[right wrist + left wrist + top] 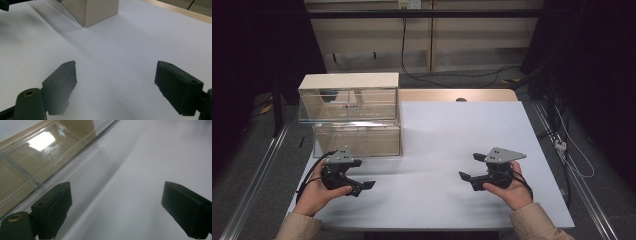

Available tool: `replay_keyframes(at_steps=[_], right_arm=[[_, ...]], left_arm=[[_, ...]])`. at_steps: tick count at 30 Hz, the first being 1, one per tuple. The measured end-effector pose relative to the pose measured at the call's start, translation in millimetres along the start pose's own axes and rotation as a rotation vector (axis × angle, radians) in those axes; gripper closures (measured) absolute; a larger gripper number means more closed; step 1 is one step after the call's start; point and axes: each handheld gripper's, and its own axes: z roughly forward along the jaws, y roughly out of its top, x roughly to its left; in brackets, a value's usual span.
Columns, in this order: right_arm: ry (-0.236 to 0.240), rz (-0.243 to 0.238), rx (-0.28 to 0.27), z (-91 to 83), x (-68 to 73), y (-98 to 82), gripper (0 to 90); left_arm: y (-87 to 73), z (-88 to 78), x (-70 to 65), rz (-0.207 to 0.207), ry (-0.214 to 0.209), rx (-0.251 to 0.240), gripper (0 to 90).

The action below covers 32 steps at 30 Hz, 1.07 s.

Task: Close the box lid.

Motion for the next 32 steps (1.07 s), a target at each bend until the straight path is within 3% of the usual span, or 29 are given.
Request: replay_keyframes(at_steps=[7,24,32], right_arm=[[-0.013,0.004,0.017,-5.9,-3.4,-7.9,17.5],[-0.051,0.049,0.032,-19.0,-13.2,-34.2,17.5],[-0.058,0.067,0.024,-20.7,-13.8,-38.7,17.1]], left_arm=[[-2.1,1.4,0.0,-0.004,0.018,0.002,9.6],[-14.8,5.1,0.3,-0.005,0.014,0.008,9.5],[-18.5,4.4,1.8,-0.017,0.024,-0.012,9.5]])
